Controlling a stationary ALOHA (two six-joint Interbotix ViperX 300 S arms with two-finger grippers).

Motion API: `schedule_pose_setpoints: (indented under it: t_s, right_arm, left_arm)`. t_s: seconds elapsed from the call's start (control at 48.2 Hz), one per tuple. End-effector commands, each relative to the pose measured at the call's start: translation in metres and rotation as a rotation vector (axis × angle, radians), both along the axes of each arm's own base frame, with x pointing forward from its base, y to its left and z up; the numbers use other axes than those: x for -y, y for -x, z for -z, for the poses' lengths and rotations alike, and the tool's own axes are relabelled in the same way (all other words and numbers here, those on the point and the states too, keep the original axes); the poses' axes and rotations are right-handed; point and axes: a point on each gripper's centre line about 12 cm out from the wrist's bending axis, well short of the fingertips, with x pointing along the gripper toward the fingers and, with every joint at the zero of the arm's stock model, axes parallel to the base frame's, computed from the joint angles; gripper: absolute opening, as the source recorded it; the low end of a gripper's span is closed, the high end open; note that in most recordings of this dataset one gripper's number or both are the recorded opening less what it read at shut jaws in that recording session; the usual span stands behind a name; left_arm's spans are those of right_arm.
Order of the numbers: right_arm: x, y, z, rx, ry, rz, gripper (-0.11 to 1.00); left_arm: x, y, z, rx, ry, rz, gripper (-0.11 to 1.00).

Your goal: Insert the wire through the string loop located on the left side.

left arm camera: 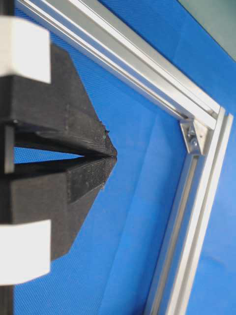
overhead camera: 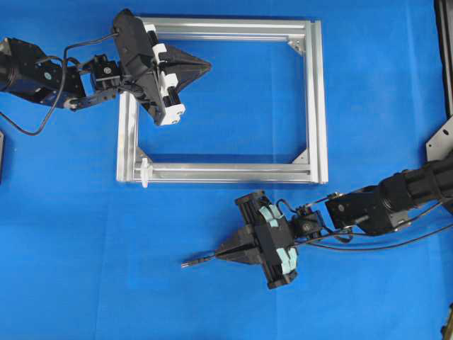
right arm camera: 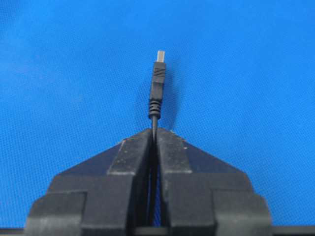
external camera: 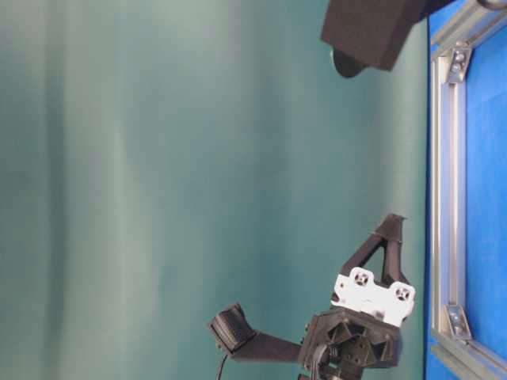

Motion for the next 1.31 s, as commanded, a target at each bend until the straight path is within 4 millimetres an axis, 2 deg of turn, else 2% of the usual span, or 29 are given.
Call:
schedule_pose_setpoints:
  t_s: [0.0, 0.125, 0.332, 0.436, 1.287]
  right_arm:
    - [-0.001, -0.001, -0.021, 0.044, -0.014, -0.002, 0.01]
    - [0.0, 0.003, -0.036, 0.039, -0.01, 0.001, 0.01]
    - [0.004, 0.007, -0.073, 0.034, 0.008, 0.006, 0.01]
    - [0.004, 0.009, -0.082, 0.035, 0.012, 0.006, 0.01]
    - [0.005, 0.009, -0.082, 0.03, 0.013, 0.008, 0.01]
  left_arm:
    - [-0.002, -0.002, -0.016, 0.046, -0.017, -0.001, 0.0]
    - [-0.002, -0.002, -0.016, 0.046, -0.017, -0.002, 0.0]
    - [-0.003, -0.002, -0.016, 0.046, -0.017, -0.004, 0.0]
    - [-0.003, -0.002, -0.016, 0.044, -0.017, -0.005, 0.0]
    - [-0.003, -0.002, -0.016, 0.044, -0.017, -0.004, 0.0]
